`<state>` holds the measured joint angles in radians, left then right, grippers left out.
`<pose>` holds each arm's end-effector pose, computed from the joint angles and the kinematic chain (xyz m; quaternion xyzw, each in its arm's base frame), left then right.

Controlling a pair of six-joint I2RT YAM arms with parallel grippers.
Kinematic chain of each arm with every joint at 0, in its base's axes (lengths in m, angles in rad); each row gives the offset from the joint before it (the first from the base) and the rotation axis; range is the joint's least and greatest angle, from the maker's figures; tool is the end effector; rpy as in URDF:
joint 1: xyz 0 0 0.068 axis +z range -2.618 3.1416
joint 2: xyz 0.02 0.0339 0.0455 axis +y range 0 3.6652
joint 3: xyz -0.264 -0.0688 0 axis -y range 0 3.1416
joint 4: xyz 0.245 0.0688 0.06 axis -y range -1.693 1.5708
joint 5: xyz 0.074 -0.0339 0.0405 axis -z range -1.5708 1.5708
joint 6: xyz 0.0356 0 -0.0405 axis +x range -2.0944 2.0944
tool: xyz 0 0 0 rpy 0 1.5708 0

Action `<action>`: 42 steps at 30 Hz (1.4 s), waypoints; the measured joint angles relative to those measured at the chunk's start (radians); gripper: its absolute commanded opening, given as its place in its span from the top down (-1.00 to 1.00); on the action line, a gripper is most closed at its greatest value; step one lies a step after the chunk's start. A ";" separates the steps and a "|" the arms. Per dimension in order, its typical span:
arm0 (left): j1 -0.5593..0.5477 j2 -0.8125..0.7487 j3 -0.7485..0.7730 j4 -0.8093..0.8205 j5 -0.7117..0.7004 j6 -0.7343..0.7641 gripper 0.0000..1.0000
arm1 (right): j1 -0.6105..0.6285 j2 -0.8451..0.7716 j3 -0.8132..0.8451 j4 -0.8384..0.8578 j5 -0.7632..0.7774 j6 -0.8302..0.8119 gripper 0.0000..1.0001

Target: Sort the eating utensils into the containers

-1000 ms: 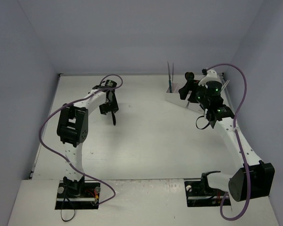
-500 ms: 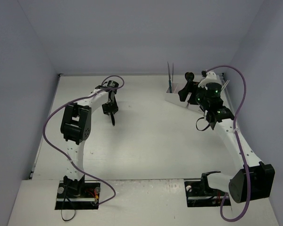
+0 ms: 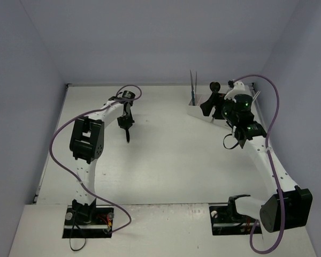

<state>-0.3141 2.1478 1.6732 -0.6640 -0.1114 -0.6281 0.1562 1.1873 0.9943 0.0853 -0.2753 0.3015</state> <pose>0.4341 -0.1369 0.1768 -0.1643 0.9614 -0.0487 0.2154 0.2759 0.0532 0.3586 -0.0379 0.7418 0.2496 0.6213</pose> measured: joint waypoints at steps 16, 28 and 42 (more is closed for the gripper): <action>-0.226 -0.643 -0.441 0.294 0.015 0.219 1.00 | 0.261 0.117 0.096 0.000 -0.164 0.057 -0.39; -0.349 -0.945 -0.625 0.515 0.176 0.324 1.00 | 0.385 0.164 0.225 0.030 -0.191 0.106 -0.39; -0.432 -0.957 -0.625 0.542 0.208 0.365 1.00 | 0.423 0.237 0.239 0.049 -0.164 0.146 0.87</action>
<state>-0.7464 1.1910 1.0485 -0.1215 0.0962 -0.2636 0.5789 1.4242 1.2335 0.1345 -0.4392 0.4472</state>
